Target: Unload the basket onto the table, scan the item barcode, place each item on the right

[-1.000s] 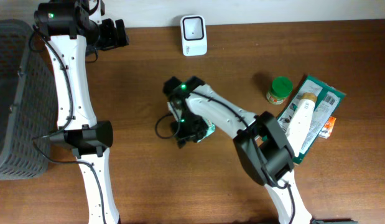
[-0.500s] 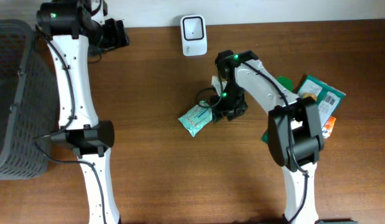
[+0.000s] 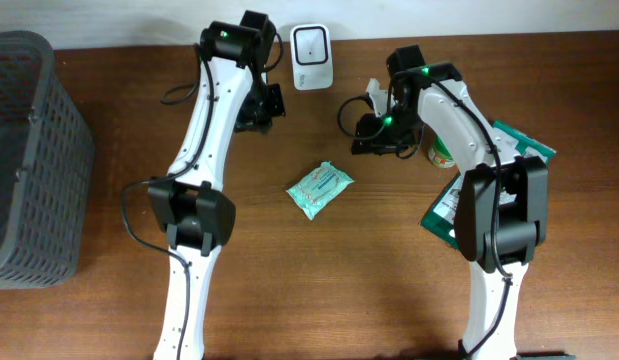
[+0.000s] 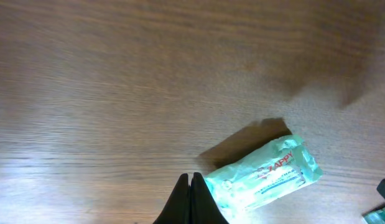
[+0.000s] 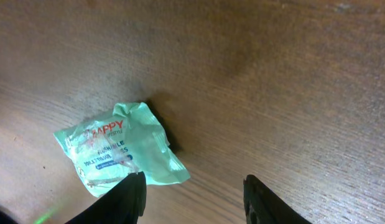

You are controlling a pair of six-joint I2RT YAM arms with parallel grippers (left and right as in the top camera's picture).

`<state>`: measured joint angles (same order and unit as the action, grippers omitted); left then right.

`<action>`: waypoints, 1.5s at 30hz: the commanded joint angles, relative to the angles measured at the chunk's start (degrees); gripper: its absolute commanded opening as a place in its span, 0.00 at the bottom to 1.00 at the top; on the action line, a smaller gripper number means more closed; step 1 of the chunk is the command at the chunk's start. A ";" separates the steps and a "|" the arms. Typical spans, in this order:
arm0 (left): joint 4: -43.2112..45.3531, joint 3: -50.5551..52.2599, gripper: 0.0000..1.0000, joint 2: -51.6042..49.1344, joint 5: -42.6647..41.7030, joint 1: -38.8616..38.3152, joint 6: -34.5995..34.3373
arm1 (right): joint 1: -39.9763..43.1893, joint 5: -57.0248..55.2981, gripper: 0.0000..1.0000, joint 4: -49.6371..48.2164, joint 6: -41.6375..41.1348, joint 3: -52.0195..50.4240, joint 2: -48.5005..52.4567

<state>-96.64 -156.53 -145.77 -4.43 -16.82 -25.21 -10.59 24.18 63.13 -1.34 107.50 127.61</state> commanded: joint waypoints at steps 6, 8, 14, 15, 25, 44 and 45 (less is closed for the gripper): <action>-0.11 0.13 0.00 9.09 3.74 -0.13 1.75 | -0.26 0.70 0.49 -1.14 -2.10 0.50 -1.38; -0.11 1.97 0.00 9.97 6.19 -0.26 4.26 | -0.26 0.68 0.50 -0.96 -2.10 0.50 -0.98; -0.11 13.29 0.00 16.26 6.51 2.51 2.08 | -0.26 0.68 0.50 -0.63 -2.10 0.50 -0.81; -0.07 15.39 0.00 16.26 5.35 2.32 1.68 | -0.26 0.68 0.50 -0.63 -2.12 0.50 -0.81; 12.85 38.25 0.00 16.61 -4.92 -0.55 1.36 | -0.26 -0.83 0.50 -0.39 -2.12 0.50 -0.79; 38.95 69.33 0.00 27.69 -20.02 -5.31 6.49 | -0.26 -0.81 0.49 -0.57 -3.65 0.50 -0.57; 38.97 69.35 0.00 27.67 -20.00 -5.31 8.39 | -0.26 -0.81 0.49 -0.59 -3.65 0.50 -0.57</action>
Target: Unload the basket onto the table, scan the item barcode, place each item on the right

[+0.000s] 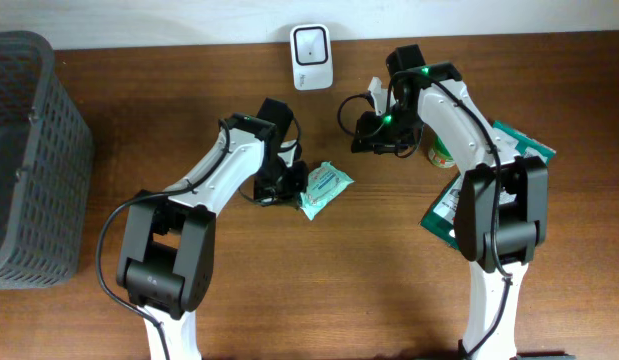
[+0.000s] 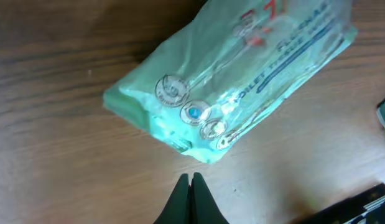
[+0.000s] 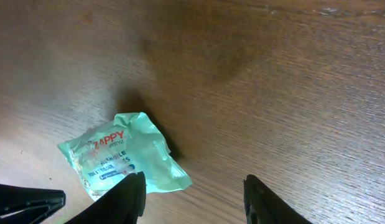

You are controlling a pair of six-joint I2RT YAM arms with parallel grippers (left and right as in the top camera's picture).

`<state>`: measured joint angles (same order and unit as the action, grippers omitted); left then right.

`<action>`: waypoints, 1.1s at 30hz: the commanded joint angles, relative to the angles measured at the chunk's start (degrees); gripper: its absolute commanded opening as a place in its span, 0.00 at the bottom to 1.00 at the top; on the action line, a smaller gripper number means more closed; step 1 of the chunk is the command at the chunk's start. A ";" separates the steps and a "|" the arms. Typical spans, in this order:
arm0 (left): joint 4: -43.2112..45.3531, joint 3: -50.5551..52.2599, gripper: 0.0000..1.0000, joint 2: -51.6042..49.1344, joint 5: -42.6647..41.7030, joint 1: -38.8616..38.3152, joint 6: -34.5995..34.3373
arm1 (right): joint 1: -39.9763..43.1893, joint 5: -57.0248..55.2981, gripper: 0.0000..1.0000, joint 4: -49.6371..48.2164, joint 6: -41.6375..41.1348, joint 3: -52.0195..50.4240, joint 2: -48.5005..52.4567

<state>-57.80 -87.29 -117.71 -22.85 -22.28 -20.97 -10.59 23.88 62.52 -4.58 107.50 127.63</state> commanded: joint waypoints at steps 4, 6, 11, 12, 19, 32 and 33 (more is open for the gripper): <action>1.01 0.33 0.00 -0.46 3.30 -0.07 6.32 | -0.59 -0.46 0.49 0.02 -0.44 0.50 -0.59; 2.73 1.27 0.00 -0.46 5.86 -0.07 6.32 | -1.20 -0.46 0.49 0.02 -0.42 0.50 -0.59; 11.96 7.06 0.00 -0.46 6.21 -0.07 6.29 | -3.34 -0.50 0.49 0.07 -0.48 0.39 -0.57; 12.39 7.06 0.00 -0.46 6.23 -0.07 6.29 | -3.34 -0.46 0.49 0.24 -0.90 0.39 -0.57; 15.82 7.06 0.00 -0.46 8.33 0.46 6.29 | -3.26 2.32 0.50 1.29 -0.22 -3.43 -0.52; 15.74 7.06 0.00 -0.46 8.72 0.70 6.27 | 3.06 25.88 0.62 -10.64 5.53 -21.00 -0.50; 15.72 7.06 0.00 -0.46 8.72 0.70 6.27 | 2.71 25.90 0.62 -13.25 3.04 -22.62 -0.50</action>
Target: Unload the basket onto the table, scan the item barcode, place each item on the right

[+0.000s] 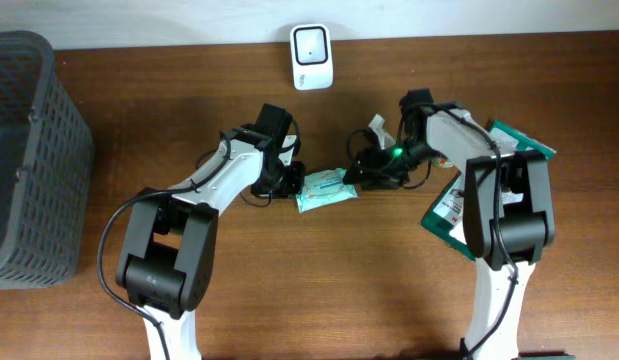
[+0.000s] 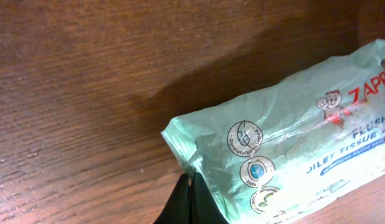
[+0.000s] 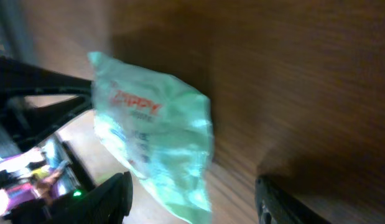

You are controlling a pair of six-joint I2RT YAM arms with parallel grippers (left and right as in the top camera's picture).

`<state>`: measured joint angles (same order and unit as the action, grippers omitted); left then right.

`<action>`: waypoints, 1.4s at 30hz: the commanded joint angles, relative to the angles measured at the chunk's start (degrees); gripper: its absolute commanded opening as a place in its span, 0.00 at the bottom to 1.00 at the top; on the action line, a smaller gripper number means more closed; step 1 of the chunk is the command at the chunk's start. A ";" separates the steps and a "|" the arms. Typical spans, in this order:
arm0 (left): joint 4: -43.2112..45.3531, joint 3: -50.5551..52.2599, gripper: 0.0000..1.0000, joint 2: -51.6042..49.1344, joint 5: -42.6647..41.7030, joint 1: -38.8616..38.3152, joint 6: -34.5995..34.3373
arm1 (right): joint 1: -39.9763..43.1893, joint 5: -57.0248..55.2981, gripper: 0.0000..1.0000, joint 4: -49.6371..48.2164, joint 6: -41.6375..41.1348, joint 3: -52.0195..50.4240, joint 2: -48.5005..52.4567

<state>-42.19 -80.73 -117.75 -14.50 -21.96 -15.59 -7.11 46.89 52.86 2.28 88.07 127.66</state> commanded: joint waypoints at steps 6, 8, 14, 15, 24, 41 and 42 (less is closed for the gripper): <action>0.11 0.50 0.00 -0.42 0.37 0.37 0.90 | -5.88 2.82 0.60 -12.11 -13.05 -4.31 -0.44; 0.00 0.50 0.00 -0.42 0.39 0.37 0.92 | -8.22 2.19 0.49 -15.50 -14.84 -4.31 -0.42; -0.07 0.50 0.00 -0.42 0.42 0.37 0.92 | -7.82 2.91 0.19 -17.55 -14.82 -4.15 -0.66; -0.09 0.50 0.00 -0.42 0.42 0.37 0.92 | -7.28 3.85 0.19 -17.49 -14.80 -4.15 -1.27; -0.37 0.44 0.22 -0.39 0.33 1.33 0.22 | -6.58 -34.42 0.14 -1.01 -11.98 -3.74 -28.13; -11.91 -20.68 0.20 0.50 2.36 24.15 0.26 | -40.65 -81.90 0.37 0.31 -13.07 -3.34 -9.42; -11.91 -20.68 0.20 0.50 2.36 24.13 0.28 | -42.60 -81.15 0.44 0.98 -13.07 -2.34 -9.42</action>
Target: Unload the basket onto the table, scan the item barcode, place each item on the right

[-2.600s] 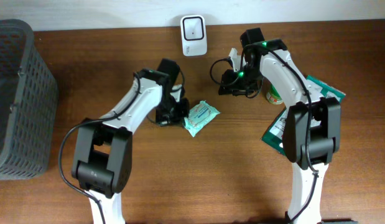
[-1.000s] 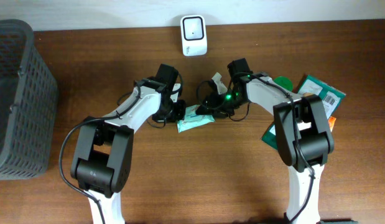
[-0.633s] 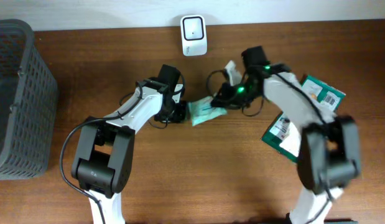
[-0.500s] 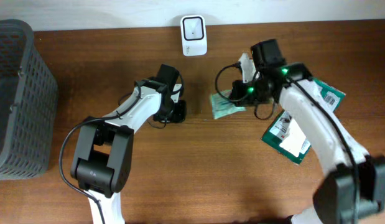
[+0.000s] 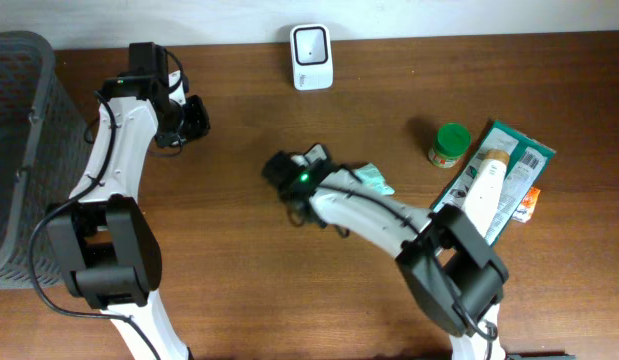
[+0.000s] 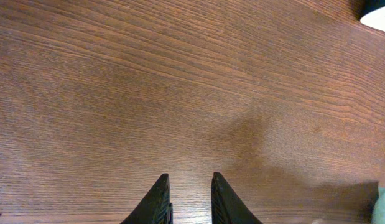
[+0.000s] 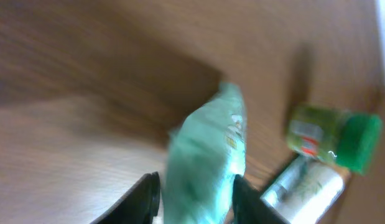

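The pale green wipes packet (image 5: 375,181) sits just right of the table's middle. In the right wrist view it stands blurred between the fingers of my right gripper (image 7: 193,199), which is shut on the packet (image 7: 204,149). The right arm reaches across the middle of the table. The white scanner (image 5: 311,43) stands at the back edge. My left gripper (image 5: 192,117) is at the back left, far from the packet; it hangs open over bare wood (image 6: 189,200) with nothing between its fingers.
A green-lidded jar (image 5: 450,143), a pale bottle (image 5: 486,185) and a flat green package (image 5: 514,165) lie at the right. They also show behind the packet as the jar (image 7: 335,134) and bottle (image 7: 301,183). A grey basket (image 5: 24,150) stands at the left edge.
My left gripper was shut at the packet's left end; it is now open at the back left. The right gripper, then open at the packet's right end, now grips the packet, which sits further right.
The packet lay mid-table with both grippers near the back, left shut, right open. Then the shut left gripper was at the packet's left side. Then both grippers flanked the packet, which had turned. Now the right gripper holds it and the left has withdrawn.
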You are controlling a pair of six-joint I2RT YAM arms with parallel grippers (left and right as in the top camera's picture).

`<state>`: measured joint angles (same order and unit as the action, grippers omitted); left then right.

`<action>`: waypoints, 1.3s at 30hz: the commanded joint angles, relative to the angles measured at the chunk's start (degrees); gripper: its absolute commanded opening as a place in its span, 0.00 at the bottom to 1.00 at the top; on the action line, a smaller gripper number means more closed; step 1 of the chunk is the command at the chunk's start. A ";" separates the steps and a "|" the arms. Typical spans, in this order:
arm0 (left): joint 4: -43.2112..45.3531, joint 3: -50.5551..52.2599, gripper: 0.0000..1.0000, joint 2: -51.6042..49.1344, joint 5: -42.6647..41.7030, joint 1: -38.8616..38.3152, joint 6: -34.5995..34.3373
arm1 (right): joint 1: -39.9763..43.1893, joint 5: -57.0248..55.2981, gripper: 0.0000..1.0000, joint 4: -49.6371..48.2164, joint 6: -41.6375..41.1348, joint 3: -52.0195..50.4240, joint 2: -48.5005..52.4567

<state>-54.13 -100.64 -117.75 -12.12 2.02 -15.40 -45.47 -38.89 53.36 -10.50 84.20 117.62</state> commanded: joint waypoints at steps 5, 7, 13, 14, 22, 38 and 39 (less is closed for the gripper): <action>-0.11 -0.72 0.19 0.50 -0.02 0.13 0.09 | -3.48 18.82 0.47 5.57 2.10 11.58 0.37; -0.63 -0.70 0.19 0.50 -0.04 0.11 0.07 | 1.57 23.08 0.47 6.75 2.10 15.30 -0.11; -0.63 -0.66 0.22 0.46 3.34 -2.32 0.09 | 20.63 43.78 0.46 14.93 -2.14 16.83 -0.13; -0.61 -0.66 0.23 0.46 4.22 -2.78 0.07 | 22.97 43.50 0.45 17.94 -4.02 16.46 -0.09; -0.37 -0.66 0.50 0.46 4.72 -2.99 0.09 | 28.72 38.32 0.20 17.99 -17.07 4.79 0.20; -0.42 -0.66 0.76 0.46 4.68 -2.99 0.09 | 28.50 50.18 0.16 -4.35 -12.44 4.26 5.16; -0.42 -0.66 0.76 0.46 4.66 -2.99 0.07 | 28.13 53.02 0.16 -8.57 -10.82 4.26 5.25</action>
<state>-54.63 -100.64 -117.75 -7.86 -1.10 -15.59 -16.95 7.14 50.11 -25.39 87.88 122.43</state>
